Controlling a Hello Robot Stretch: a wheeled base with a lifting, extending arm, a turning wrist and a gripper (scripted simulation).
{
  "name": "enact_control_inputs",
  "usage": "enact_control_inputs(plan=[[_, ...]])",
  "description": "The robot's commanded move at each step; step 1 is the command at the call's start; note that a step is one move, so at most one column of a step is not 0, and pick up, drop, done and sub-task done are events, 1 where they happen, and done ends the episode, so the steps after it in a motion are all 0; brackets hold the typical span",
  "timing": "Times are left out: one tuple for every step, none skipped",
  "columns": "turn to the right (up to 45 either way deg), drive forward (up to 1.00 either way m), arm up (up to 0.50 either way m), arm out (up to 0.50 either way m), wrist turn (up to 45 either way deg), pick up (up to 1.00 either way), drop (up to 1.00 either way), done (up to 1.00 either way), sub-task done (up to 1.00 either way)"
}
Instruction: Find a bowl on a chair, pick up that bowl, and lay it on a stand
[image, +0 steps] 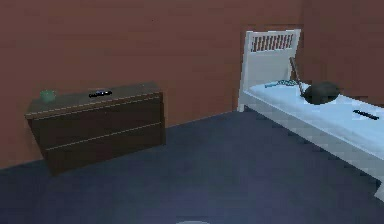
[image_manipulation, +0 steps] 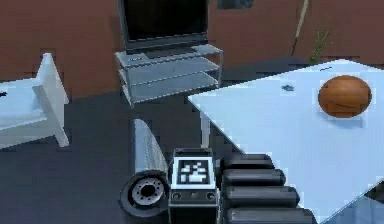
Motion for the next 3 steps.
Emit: enact_control_inputs(plan=[[0.0, 0.40, 0.00, 0.00, 0.0, 0.00, 0.00, 0.00, 0.00], [45.0, 0.00, 0.00, 0.00, 0.0, 0.00, 0.00, 0.00, 0.00], [15.0, 0.00, 0.00, 0.00, 0.0, 0.00, 0.00, 0.00, 0.00]])
